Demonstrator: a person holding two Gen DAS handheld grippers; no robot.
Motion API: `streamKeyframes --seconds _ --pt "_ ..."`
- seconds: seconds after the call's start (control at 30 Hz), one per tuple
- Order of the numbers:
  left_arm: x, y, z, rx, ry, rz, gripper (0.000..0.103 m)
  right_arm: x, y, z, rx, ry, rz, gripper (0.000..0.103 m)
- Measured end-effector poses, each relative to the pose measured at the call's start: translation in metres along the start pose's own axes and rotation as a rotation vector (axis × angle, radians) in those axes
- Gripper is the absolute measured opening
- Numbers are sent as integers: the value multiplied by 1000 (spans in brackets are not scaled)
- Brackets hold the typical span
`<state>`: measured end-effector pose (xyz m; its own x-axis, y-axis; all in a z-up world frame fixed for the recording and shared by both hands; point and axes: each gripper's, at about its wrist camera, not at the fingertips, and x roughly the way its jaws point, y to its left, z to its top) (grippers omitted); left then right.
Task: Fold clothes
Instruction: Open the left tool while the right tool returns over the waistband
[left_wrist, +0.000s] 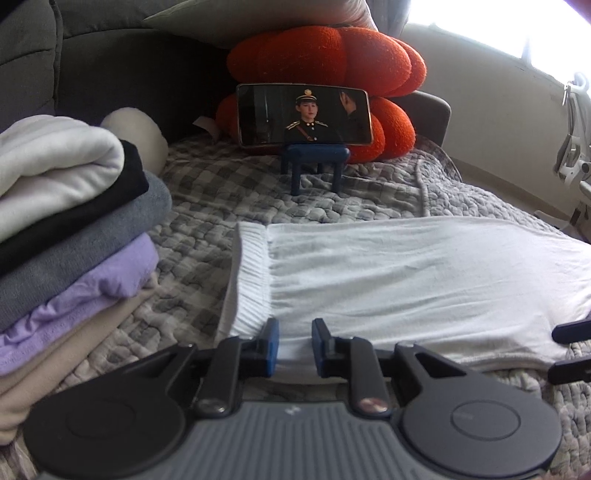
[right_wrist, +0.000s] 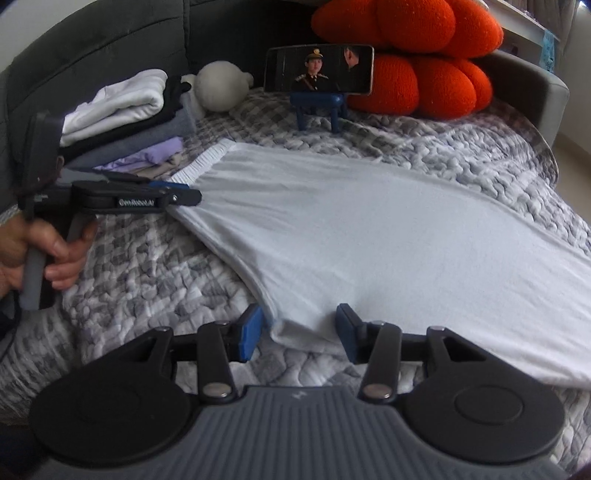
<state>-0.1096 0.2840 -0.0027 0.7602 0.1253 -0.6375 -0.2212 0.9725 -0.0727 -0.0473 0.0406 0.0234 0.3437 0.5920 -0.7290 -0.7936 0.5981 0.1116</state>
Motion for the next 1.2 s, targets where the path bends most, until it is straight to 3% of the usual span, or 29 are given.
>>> streamKeyframes --seconds 0.17,0.23,0.3,0.43,0.6,0.77,0.97,1.2 --pt "-1 1 1 -14 9 2 21 -6 3 1 -6 17 0 47" --pt "-5 0 4 -16 9 3 21 -16 -2 1 30 -25 17 39" --pt "-13 -3 9 -21 -12 -6 21 -27 -9 2 82 -90 23 39" --pt "-9 -23 8 -3 4 -31 21 -29 -25 7 171 -136 -24 26" --pt "-3 -48 5 21 26 -61 21 -7 -34 -2 185 -48 -41 26" --pt "0 -68 4 42 39 -76 21 -13 -39 -9 203 -61 -29 23" --pt "-3 -78 4 59 38 -61 22 -23 -52 -8 256 -143 -81 26" --pt "-6 -87 3 74 36 -42 23 -23 -67 -20 294 -152 -124 26"
